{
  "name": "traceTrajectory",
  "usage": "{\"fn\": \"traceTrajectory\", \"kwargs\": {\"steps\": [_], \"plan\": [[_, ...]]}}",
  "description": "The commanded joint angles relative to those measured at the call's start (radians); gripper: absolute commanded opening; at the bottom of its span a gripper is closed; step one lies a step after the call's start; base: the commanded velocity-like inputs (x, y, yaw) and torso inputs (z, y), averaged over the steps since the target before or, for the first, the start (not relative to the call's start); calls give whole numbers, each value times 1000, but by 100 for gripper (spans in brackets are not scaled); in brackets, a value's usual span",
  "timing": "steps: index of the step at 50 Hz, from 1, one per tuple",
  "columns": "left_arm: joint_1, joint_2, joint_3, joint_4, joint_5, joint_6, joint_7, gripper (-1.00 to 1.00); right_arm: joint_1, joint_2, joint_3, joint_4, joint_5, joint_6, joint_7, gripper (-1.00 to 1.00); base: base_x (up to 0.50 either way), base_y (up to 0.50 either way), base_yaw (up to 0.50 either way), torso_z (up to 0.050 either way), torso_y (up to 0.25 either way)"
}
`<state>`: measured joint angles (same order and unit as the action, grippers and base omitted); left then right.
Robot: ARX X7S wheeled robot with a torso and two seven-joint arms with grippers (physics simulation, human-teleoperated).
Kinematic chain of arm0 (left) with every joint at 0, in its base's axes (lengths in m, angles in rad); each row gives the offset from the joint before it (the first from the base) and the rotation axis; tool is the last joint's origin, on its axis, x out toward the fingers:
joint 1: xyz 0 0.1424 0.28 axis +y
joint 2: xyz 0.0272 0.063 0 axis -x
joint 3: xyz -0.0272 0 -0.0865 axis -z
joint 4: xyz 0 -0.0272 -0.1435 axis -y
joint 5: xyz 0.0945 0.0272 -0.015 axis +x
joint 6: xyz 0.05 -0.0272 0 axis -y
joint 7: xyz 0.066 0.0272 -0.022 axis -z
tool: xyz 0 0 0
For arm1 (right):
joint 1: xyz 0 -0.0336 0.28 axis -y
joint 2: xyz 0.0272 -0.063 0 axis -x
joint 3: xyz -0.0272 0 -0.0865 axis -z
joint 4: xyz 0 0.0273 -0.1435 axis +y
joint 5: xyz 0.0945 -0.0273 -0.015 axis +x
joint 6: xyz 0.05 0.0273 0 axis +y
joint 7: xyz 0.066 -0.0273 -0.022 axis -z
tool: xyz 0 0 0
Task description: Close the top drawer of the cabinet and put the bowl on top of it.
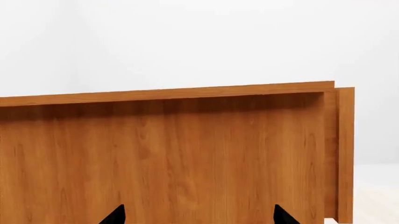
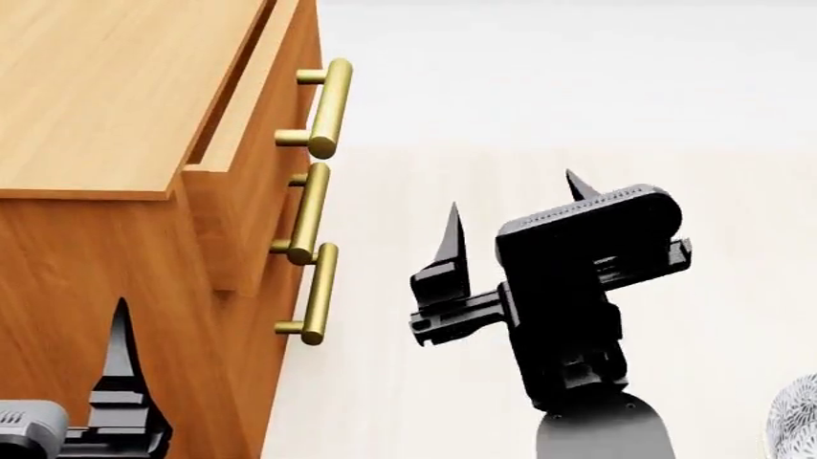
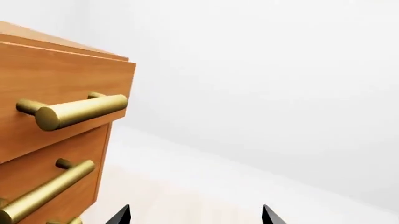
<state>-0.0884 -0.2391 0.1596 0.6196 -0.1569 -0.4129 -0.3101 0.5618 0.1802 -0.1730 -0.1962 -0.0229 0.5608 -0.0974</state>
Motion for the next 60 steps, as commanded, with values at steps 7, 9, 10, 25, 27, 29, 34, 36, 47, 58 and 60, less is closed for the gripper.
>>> {"fn": "traceTrajectory", "kwargs": {"steps": [7,9,10,25,27,29,34,36,47,58,60], "plan": [[0,-9,2,-3,-11,2,-9,100,320,-43,-37,285,-113,73,-163,100,0,0,0,0,0],[1,-12,2,1,-11,0,-10,100,354,-50,-50,336,-116,57,-161,100,0,0,0,0,0],[1,-12,0,5,-13,-4,-11,100,362,-51,-52,349,-115,53,-160,100,0,0,0,0,0],[7,-20,12,17,-10,-6,-23,100,593,-111,-109,804,-122,-106,-106,100,0,0,0,0,0],[6,-21,14,19,-10,-9,-25,100,635,-123,-114,900,-121,-147,-89,100,0,0,0,0,0],[8,-21,16,17,-8,-6,-26,100,664,-133,-120,968,-119,-176,-78,100,0,0,0,0,0],[6,-23,17,16,-11,-5,-28,100,719,-168,-141,1110,-103,-246,-55,100,0,0,0,0,0],[6,-24,19,19,-11,-7,-30,100,746,-178,-179,1178,-59,-284,-37,100,0,0,0,0,0],[1,-27,21,13,-16,-5,-34,100,808,-180,-580,1270,393,-379,71,100,0,0,0,0,0],[-2,-31,16,-8,-23,11,-35,100,825,-180,-1060,1277,874,-510,151,100,0,0,0,0,0],[-5,-32,15,-7,-26,7,-36,100,827,-180,-1132,1264,935,-528,168,100,0,0,0,0,0]]}}
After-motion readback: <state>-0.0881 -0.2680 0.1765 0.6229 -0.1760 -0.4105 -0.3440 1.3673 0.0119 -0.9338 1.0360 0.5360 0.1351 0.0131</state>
